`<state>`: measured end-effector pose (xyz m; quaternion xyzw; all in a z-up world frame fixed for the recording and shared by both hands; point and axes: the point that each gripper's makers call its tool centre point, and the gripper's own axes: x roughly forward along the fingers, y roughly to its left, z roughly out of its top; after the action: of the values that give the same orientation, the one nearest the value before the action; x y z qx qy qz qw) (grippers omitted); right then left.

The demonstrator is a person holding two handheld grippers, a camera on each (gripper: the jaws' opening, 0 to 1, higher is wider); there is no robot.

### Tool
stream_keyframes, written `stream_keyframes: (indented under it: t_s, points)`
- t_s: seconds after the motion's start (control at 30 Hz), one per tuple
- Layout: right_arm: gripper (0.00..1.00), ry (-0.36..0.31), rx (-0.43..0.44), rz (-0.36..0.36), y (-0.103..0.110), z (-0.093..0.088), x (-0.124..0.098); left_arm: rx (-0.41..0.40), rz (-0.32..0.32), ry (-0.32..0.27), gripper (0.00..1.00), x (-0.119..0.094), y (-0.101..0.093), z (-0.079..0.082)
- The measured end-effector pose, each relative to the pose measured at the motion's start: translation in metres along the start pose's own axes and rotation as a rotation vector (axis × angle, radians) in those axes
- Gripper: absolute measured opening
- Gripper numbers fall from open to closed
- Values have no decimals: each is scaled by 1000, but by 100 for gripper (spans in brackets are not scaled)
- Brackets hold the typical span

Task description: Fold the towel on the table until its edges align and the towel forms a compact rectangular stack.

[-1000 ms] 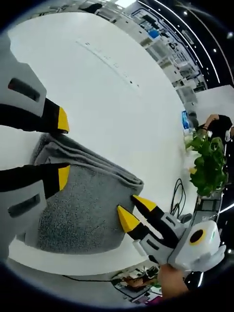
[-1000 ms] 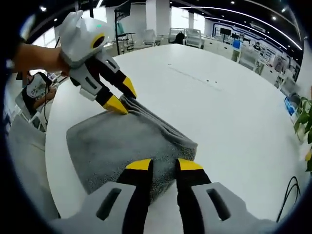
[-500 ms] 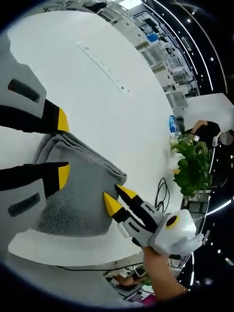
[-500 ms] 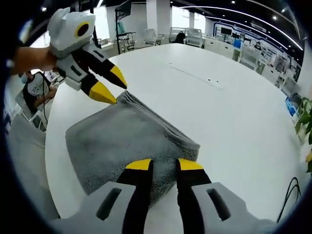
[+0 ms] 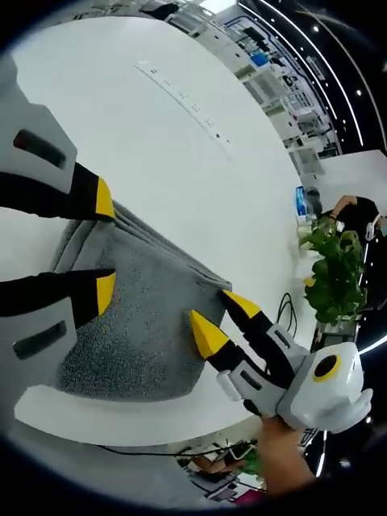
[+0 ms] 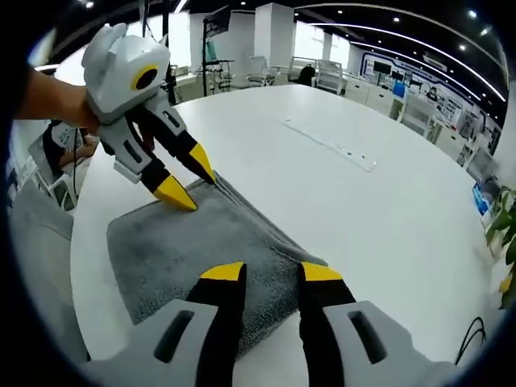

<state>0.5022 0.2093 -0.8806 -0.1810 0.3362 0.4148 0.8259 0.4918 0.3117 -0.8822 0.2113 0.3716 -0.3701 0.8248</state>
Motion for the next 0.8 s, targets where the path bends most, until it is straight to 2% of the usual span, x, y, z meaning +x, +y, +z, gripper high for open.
stream_keyframes:
  t_s: [0.17,0.2,0.3,0.47,0.57,0.67,0.73,0.8]
  points:
    - [25,21,71,19,0,-10,5,-30,-10,4,25,4,1,-2]
    - [25,17,108,20,-1,-11,7,-32,-13,7,25,6,1,-3]
    - [25,8,146,29,-3,-14,6,-23,-17,6,25,7,-1,-3]
    - [27,-9,132,24,-6,-10,1,-6,4,-25,27,1,0,6]
    - [33,-30,126,30,-2,-6,-3,-25,10,-56,35,-6,-2,13]
    - [37,-53,114,48,6,-2,-10,-33,-15,-92,43,-11,-11,20]
    - [38,-61,108,66,12,-2,-15,-11,-45,-136,45,-18,-25,27]
    - [39,-68,96,84,18,-2,-21,8,-60,-131,47,-21,-34,25]
